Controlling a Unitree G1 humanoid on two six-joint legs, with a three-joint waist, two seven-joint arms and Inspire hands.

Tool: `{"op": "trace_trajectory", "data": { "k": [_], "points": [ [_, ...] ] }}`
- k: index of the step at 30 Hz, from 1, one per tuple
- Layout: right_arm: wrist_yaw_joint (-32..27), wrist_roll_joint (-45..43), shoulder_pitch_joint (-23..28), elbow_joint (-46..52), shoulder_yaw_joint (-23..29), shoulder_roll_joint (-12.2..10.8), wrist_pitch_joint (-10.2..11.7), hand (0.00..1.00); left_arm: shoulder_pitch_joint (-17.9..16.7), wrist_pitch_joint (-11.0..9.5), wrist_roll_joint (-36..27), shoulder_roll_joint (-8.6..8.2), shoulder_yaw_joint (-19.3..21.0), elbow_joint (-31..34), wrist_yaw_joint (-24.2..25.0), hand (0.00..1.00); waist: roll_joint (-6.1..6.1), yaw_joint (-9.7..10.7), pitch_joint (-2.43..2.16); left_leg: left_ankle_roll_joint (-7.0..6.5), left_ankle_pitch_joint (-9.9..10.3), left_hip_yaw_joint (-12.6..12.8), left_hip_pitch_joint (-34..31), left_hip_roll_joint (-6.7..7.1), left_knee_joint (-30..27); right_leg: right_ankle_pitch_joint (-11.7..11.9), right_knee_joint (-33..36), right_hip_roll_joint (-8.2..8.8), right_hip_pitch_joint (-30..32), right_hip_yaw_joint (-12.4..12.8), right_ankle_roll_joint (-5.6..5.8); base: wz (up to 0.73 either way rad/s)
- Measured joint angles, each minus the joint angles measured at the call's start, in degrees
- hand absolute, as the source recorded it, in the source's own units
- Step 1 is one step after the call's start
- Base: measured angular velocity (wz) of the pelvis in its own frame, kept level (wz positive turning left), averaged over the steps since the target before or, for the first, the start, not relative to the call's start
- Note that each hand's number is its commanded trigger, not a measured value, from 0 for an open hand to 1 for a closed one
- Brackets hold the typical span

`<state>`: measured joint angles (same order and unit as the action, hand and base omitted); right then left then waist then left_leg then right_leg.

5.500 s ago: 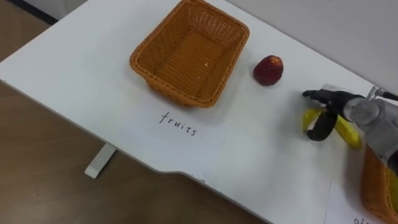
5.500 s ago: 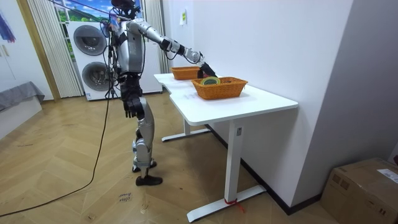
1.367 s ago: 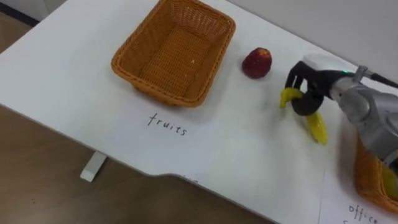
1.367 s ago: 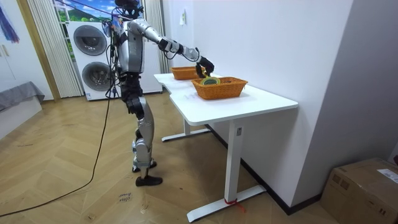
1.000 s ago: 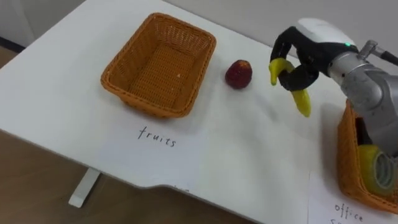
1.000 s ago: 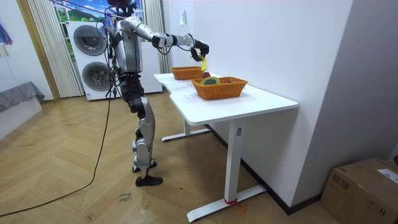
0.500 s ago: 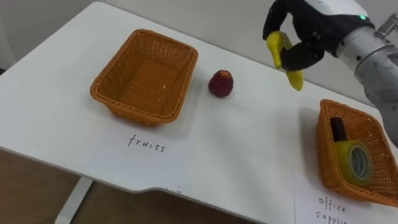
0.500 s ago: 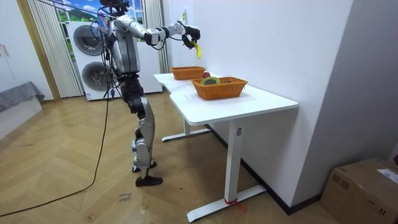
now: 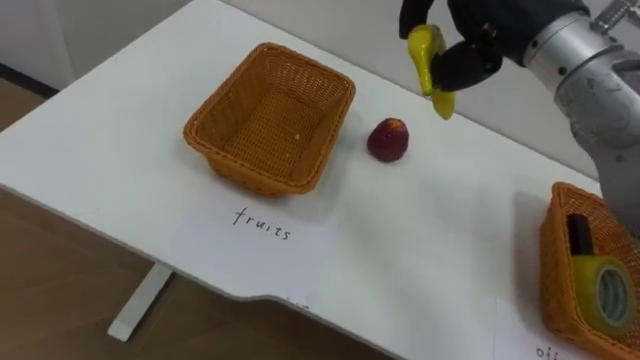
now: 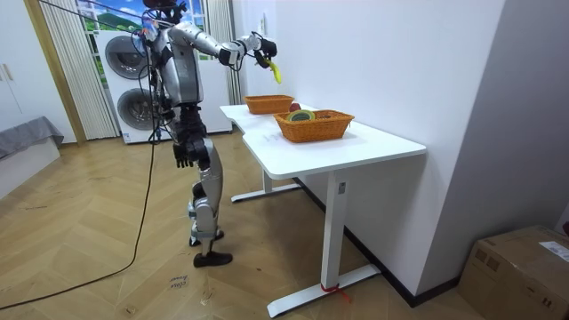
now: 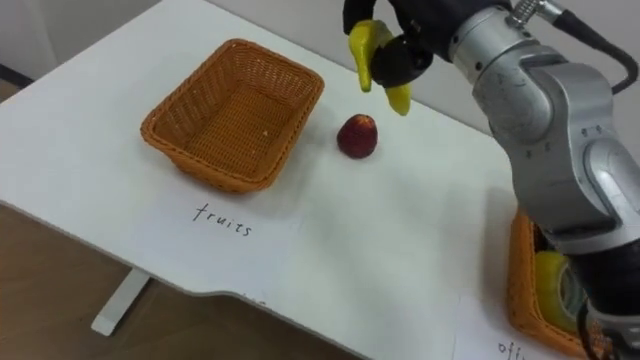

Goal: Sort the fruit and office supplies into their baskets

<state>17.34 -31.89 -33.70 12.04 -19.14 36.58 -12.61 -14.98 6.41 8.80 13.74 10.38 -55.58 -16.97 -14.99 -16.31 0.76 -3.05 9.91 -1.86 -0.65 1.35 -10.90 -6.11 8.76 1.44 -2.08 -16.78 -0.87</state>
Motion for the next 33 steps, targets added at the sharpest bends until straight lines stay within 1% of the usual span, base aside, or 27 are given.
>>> {"op": "trace_trajectory", "data": {
  "k": [1,3,5,6,8,9,10,11,12,13,14,16,18,19,20,22,24,25,28,30,33],
  "points": [
    [0.00,0.02,-0.10,0.00,-0.17,-1.19,0.03,1.00,-0.01,0.04,0.24,0.02,0.04,0.44,0.00,0.00,-0.01,-0.27,-0.01,-0.02,-0.01,-0.08,-0.02,0.00,0.02,-0.01,0.01,0.09,-0.01,-0.64,0.02,0.06],
    [0.00,0.07,-0.11,0.00,-0.18,-2.70,0.03,1.00,0.07,0.07,1.06,0.01,0.11,0.69,0.10,0.00,-0.04,-1.22,-0.03,-0.05,-0.01,-0.10,0.03,0.05,0.14,-0.06,0.00,0.01,-0.02,-0.56,0.10,0.00],
    [0.00,0.07,-0.14,0.00,-0.22,-3.27,0.09,1.00,0.26,0.24,2.23,-0.17,0.14,1.81,0.36,0.00,-0.09,-1.73,-0.07,-0.17,-0.04,-0.21,0.09,0.19,0.26,-0.19,-0.04,0.09,-0.04,-0.57,0.31,0.05],
    [-0.03,0.09,-0.60,-0.14,-0.75,-3.37,0.08,1.00,0.50,0.24,2.39,-0.21,0.12,2.33,0.52,0.00,-0.10,-2.35,-0.08,-0.22,-0.05,-0.47,0.11,0.28,0.32,-0.22,-0.06,0.13,-0.17,-0.66,0.35,0.05],
    [-0.32,0.52,-2.48,-1.94,-2.35,-4.06,0.18,1.00,1.24,0.27,2.72,-0.17,0.04,2.32,0.71,0.00,-0.11,-2.78,-0.07,-0.25,-0.03,-0.69,0.36,0.31,0.41,-0.23,-0.15,0.13,-0.50,-0.80,0.37,0.08],
    [-0.42,0.74,-3.43,-3.01,-2.79,-5.27,0.17,1.00,1.81,0.26,2.72,-0.20,-0.14,2.30,0.71,0.00,-0.16,-2.80,-0.04,-0.25,-0.03,-1.18,0.37,0.37,0.37,-0.24,-0.18,0.14,-0.70,-1.05,0.38,0.21],
    [-0.96,0.92,-3.98,-3.63,-3.64,-5.92,0.26,1.00,2.27,0.14,2.72,-0.13,-0.62,2.07,0.70,0.00,-0.28,-3.08,-0.03,-0.25,-0.04,-1.71,0.36,0.42,0.36,-0.27,-0.16,0.15,-0.85,-1.27,0.42,0.20],
    [-1.17,0.79,-4.59,-4.04,-4.60,-6.04,0.25,1.00,2.39,0.07,2.76,-0.12,-0.73,1.83,0.70,0.00,-0.36,-3.30,-0.08,-0.25,-0.03,-1.77,0.37,0.41,0.36,-0.29,-0.14,0.15,-0.86,-1.39,0.46,0.13],
    [-1.16,0.53,-5.60,-4.71,-6.06,-6.47,0.25,1.00,2.69,0.07,3.10,0.00,-1.16,1.12,0.69,0.00,-0.57,-3.80,-0.05,-0.25,-0.02,-1.86,0.39,0.41,0.38,-0.35,-0.14,0.17,-0.90,-1.61,0.56,0.06],
    [-1.16,0.01,-5.79,-4.89,-6.82,-7.51,0.11,1.00,2.70,0.11,3.17,0.09,-1.86,0.78,0.68,0.00,-0.78,-4.25,0.07,-0.24,-0.02,-2.06,0.37,0.41,0.37,-0.36,-0.15,0.16,-0.98,-1.97,0.57,0.08],
    [-1.15,-0.11,-5.79,-5.15,-7.07,-8.04,0.20,1.00,2.70,0.13,3.25,0.13,-2.17,0.49,0.70,0.00,-0.88,-4.44,0.13,-0.24,-0.02,-2.22,0.35,0.42,0.35,-0.36,-0.15,0.16,-1.03,-2.09,0.57,0.14],
    [-1.11,-0.24,-5.96,-7.89,-7.69,-9.96,0.68,1.00,2.42,0.55,3.28,0.15,-2.57,0.01,1.20,0.00,-1.28,-5.03,0.33,-0.24,-0.02,-3.06,0.32,0.52,0.05,-0.36,-0.11,0.20,-1.13,-2.36,0.57,0.19],
    [-1.10,-0.21,-6.07,-9.93,-7.69,-10.51,0.81,1.00,2.41,0.55,3.27,0.15,-2.76,-0.65,1.41,0.00,-1.43,-6.19,0.41,-0.25,-0.02,-3.17,0.23,0.59,0.01,-0.36,-0.12,0.27,-1.10,-2.28,0.58,0.10],
    [-1.11,-0.17,-6.30,-10.93,-7.73,-10.70,0.93,1.00,2.24,0.55,3.20,0.26,-2.80,-1.00,1.47,0.00,-1.46,-6.39,0.48,-0.27,-0.01,-3.49,0.03,0.67,-0.05,-0.36,-0.12,0.31,-1.11,-2.45,0.58,0.08],
    [-1.11,-0.05,-6.54,-11.40,-7.98,-10.77,1.15,1.00,2.15,0.56,3.18,0.35,-2.91,-1.22,1.58,0.00,-1.41,-6.46,0.52,-0.27,-0.01,-3.62,0.01,0.71,-0.09,-0.37,-0.11,0.34,-1.12,-2.50,0.59,0.09],
    [-1.11,0.19,-7.45,-12.29,-9.13,-10.79,1.41,1.00,1.67,0.67,3.15,0.53,-3.48,-1.40,2.20,0.00,-1.13,-6.53,0.74,-0.31,0.02,-4.05,-0.13,0.84,-0.25,-0.39,-0.11,0.45,-1.13,-3.31,0.62,0.09],
    [-1.11,0.17,-7.45,-12.30,-9.21,-10.81,1.69,1.00,2.00,0.62,3.16,0.70,-3.83,-1.40,2.68,0.00,-0.90,-6.53,0.92,-0.33,0.01,-4.71,-0.64,1.06,-0.52,-0.42,-0.12,0.54,-1.03,-3.79,0.66,0.14],
    [-1.12,0.16,-7.45,-12.33,-9.38,-10.81,1.90,1.00,2.17,0.61,3.13,0.78,-3.82,-1.46,2.84,0.00,-0.90,-6.86,0.93,-0.36,-0.02,-4.71,-0.75,1.19,-0.51,-0.61,-0.14,0.62,-0.91,-3.76,0.93,0.08],
    [-1.34,0.16,-7.49,-13.98,-10.83,-10.81,2.92,1.00,2.82,0.44,3.17,1.06,-3.82,-1.45,2.91,0.00,-0.89,-7.75,0.93,-0.38,-0.02,-4.63,-0.70,1.30,-0.43,-0.89,-0.12,0.77,-1.10,-3.74,1.14,0.00],
    [-1.35,0.28,-7.48,-14.74,-11.63,-10.81,3.32,1.00,3.01,0.04,3.17,1.05,-3.82,-1.46,2.91,0.00,-0.89,-7.95,0.94,-0.39,-0.02,-4.65,-0.72,1.31,-0.43,-0.90,-0.13,0.78,-1.09,-3.71,1.14,0.00],
    [-1.75,0.33,-7.48,-15.51,-12.21,-10.81,3.36,1.00,2.97,-0.10,3.17,1.05,-3.82,-1.61,2.90,0.00,-0.89,-7.93,0.94,-0.40,-0.03,-4.67,-0.74,1.32,-0.44,-0.90,-0.13,0.79,-1.11,-3.69,1.14,0.00]
  ]
}}
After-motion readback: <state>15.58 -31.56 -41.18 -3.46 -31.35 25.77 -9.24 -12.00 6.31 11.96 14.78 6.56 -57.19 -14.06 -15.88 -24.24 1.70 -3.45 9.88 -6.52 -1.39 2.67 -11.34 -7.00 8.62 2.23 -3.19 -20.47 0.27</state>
